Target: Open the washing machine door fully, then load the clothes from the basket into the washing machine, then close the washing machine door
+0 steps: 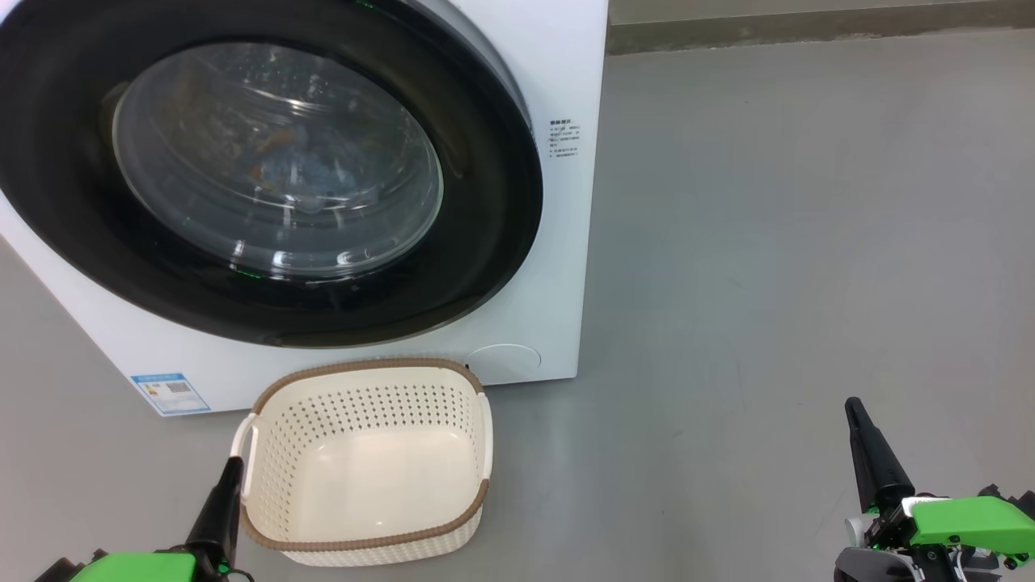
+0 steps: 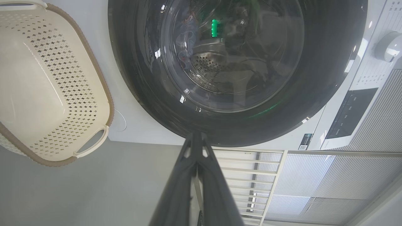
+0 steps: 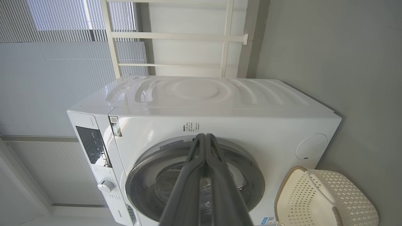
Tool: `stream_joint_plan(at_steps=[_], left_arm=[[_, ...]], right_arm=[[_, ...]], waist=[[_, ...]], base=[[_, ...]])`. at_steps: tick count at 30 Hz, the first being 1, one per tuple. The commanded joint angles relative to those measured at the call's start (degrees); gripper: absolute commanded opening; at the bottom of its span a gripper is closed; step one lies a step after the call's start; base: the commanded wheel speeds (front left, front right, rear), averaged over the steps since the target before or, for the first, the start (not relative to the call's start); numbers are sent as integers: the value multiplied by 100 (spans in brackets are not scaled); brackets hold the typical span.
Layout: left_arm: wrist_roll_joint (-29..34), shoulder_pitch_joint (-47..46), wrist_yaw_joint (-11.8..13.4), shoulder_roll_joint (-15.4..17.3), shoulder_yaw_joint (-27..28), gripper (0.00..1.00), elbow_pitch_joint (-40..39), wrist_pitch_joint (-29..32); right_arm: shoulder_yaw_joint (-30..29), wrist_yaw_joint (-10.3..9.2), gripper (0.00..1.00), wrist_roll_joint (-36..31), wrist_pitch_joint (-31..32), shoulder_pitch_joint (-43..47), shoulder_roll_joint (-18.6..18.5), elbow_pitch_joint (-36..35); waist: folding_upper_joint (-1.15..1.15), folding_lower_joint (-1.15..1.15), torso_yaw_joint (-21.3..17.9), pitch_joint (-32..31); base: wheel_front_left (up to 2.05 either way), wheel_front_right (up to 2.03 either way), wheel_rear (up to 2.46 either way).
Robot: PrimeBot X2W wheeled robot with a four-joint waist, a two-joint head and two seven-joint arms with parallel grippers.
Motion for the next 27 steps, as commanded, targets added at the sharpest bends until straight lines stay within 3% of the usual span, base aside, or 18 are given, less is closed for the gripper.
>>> stream_joint_plan(at_steps=[1,27], left_arm=[[-44,-240,-16,67,203,0,-167,30],[-40,-240,-17,64,207,0,-167,34]], right_arm=[[124,10,0,25,43,-58,-7,-176],[118,10,0,20,47,-58,-3,-176]], waist=[[0,0,0,0],[0,0,0,0]], base=[[0,0,0],[0,0,0]])
